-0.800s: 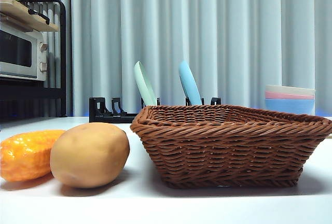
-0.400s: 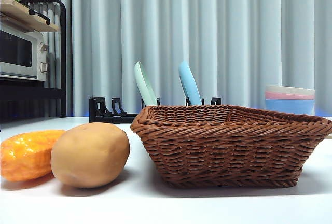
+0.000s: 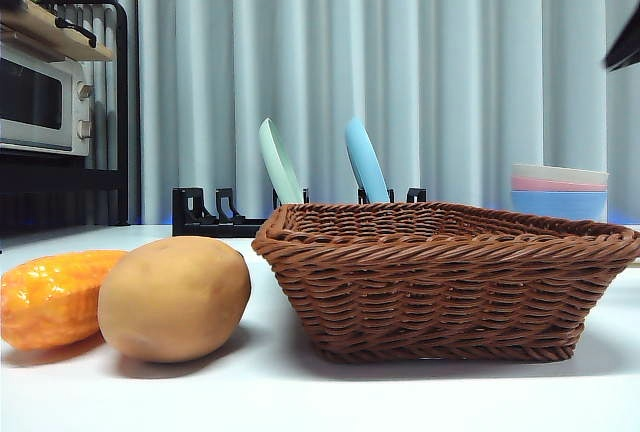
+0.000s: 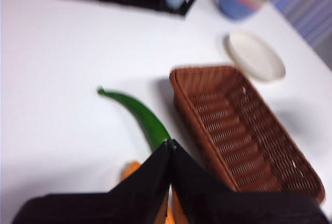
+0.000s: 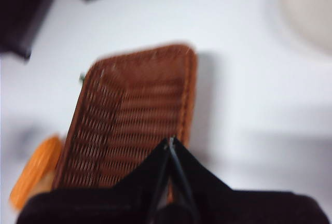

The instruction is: Pick up the basket,pick up the corn from the table,pick up the potato from the table,pick up the cucumber from the table,put all items into the basket

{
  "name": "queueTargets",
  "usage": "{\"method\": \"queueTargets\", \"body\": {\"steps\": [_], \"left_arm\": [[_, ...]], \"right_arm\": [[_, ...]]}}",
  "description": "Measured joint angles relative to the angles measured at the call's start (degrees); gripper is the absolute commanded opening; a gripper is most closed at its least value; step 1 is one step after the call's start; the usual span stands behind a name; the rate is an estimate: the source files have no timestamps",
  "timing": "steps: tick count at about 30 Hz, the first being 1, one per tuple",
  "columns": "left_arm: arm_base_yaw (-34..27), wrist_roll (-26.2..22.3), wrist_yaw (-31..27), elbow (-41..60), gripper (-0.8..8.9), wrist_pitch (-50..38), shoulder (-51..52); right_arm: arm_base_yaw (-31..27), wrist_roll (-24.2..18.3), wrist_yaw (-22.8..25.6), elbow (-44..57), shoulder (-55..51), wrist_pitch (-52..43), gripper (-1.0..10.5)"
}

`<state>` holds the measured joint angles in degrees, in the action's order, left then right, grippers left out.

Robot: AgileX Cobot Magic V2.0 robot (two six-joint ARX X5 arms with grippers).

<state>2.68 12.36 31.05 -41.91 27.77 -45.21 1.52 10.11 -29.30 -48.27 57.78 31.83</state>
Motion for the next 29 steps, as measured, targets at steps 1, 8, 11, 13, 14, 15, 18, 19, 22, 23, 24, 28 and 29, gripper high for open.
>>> {"method": "queueTargets", "body": {"steps": [1, 8, 11, 13, 14, 15, 18, 19, 22, 23, 24, 28, 29], "left_arm": [[0.0, -0.57, 0.9, -0.79, 0.0, 1.09, -1.81], [0.0, -2.62, 5.97, -2.4, 3.07, 2.69, -7.69], [0.0, -2.78, 6.03, -2.4, 3.2, 2.97, -8.17], [0.0, -2.75, 6.03, -2.4, 3.2, 3.08, -8.22], [0.0, -2.78, 6.03, -2.4, 3.2, 3.08, -8.2], [0.0, -2.78, 6.03, -2.4, 3.2, 3.08, -8.2], [0.0, -2.84, 6.05, -2.4, 3.2, 3.39, -8.2], [0.0, -2.84, 6.03, -2.4, 3.2, 3.58, -8.2], [0.0, -2.84, 6.03, -2.4, 3.2, 3.63, -8.2], [0.0, -2.84, 6.03, -2.4, 3.2, 3.63, -8.2], [0.0, -2.84, 6.03, -2.4, 3.2, 3.63, -8.2], [0.0, -2.84, 6.03, -2.4, 3.2, 3.67, -8.22], [0.0, -2.84, 6.03, -2.4, 3.2, 3.72, -8.2]], "right_arm": [[0.0, -1.64, -1.44, -1.57, 2.08, 2.34, 0.0], [0.87, -8.46, -4.81, -5.27, 10.32, 7.61, 3.3], [2.01, -9.05, -4.48, -5.33, 11.41, 7.61, 3.5], [3.23, -9.29, -2.6, -5.42, 12.39, 7.58, 3.5], [4.09, -9.31, -0.98, -5.46, 13.11, 7.58, 3.5], [4.9, -9.33, 0.5, -5.49, 13.79, 7.61, 3.5], [7.56, -9.49, 4.35, -5.51, 16.52, 7.45, 3.5], [8.39, -9.51, 4.83, -5.51, 17.64, 7.15, 3.5], [10.08, -9.49, 5.49, -5.51, 21.16, 5.35, 3.5], [10.58, -9.49, 5.49, -5.51, 22.47, 4.63, 3.5], [10.97, -9.46, 5.49, -5.51, 23.65, 3.98, 3.5], [12.02, -8.79, 5.51, -5.51, 28.81, 1.33, 3.0], [12.04, -8.57, 5.53, -5.51, 29.83, 1.22, 2.3]]}}
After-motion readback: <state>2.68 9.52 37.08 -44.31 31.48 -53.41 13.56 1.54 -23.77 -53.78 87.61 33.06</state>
